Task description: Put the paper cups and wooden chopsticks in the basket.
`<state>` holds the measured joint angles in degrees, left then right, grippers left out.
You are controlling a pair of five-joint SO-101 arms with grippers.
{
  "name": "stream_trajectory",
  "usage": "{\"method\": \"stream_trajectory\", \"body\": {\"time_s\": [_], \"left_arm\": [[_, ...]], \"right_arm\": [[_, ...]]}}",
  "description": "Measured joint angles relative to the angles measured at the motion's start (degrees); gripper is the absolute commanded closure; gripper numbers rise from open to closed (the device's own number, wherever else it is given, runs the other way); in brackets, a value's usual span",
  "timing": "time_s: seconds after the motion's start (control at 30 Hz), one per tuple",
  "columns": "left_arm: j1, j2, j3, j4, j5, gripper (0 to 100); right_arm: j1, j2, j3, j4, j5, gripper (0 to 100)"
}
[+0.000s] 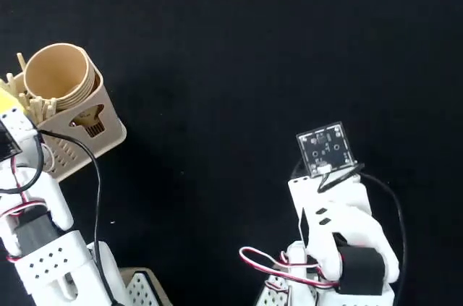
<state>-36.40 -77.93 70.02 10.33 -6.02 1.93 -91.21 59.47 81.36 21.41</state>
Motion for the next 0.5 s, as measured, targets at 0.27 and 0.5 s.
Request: {"method": "stream_trajectory", "body": {"time_s": [0.27,0.5], "left_arm": [[-0.18,-3.52,-6.15,21.63,0.26,76],[-0.18,-17.14,-13.1,48.53,0.26,92]], "right_arm": [[0.09,-0.18,1.76,-1.93,-0.44,94.5],[0.09,-0.26,12.31,-11.87,-10.2,94.5]]}}
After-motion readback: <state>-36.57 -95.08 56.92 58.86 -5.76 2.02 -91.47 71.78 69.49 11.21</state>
